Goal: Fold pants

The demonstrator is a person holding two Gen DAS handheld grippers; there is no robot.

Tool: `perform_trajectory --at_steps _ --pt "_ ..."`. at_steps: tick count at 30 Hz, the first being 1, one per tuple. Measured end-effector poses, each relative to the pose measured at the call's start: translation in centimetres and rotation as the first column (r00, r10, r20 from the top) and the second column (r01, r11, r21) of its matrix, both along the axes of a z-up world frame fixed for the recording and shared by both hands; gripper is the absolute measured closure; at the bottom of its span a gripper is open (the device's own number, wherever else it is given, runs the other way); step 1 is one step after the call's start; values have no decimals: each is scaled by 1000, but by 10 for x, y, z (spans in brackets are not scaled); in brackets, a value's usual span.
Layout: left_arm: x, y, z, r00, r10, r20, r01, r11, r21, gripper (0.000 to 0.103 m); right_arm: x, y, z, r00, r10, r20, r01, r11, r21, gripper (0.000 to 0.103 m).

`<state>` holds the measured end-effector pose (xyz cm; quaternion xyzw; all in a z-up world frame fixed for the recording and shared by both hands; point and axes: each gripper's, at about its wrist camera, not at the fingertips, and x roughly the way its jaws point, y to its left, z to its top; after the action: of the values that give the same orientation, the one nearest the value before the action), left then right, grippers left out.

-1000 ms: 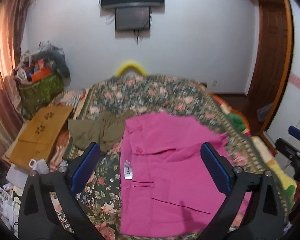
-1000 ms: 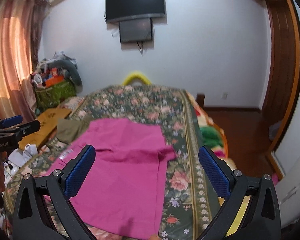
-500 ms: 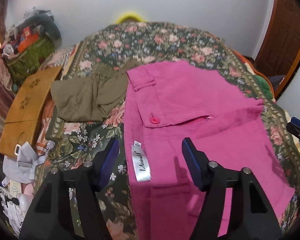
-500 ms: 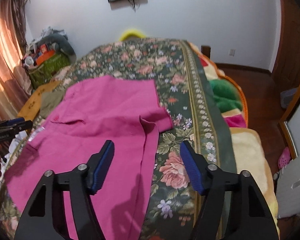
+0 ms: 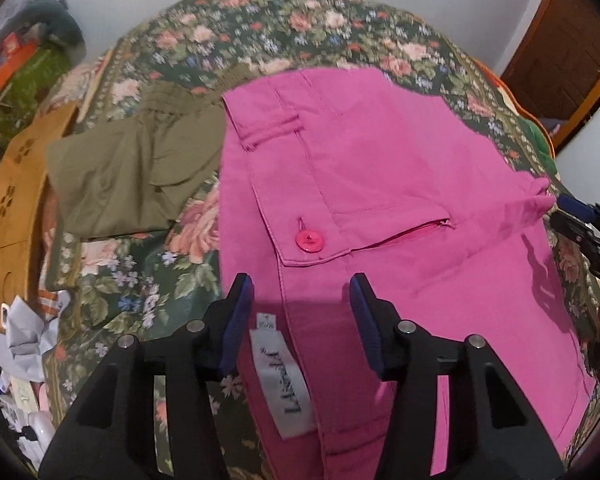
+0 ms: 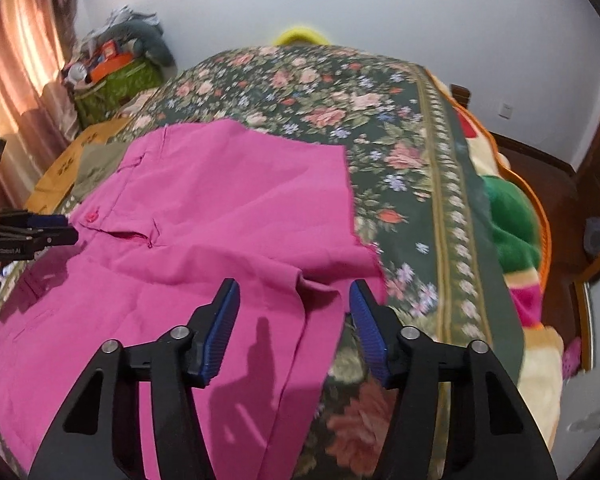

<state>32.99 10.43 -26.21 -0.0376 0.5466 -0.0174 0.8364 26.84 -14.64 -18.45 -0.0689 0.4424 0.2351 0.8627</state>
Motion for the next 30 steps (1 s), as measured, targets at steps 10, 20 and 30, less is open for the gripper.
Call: perform_trajectory --at_steps 10,20,30 --pt "2 -2 -14 999 -19 -27 18 1000 -24 84 20 6 -20 996 23 -83 -20 999 35 88" --pt "-7 -6 -16 1000 -16 10 14 994 105 94 16 10 -21 999 19 -34 -21 999 -34 99" --pt "-9 -7 -18 1000 -18 23 15 991 136 93 18 6 -23 1000 -14 -20 12 996 -89 100"
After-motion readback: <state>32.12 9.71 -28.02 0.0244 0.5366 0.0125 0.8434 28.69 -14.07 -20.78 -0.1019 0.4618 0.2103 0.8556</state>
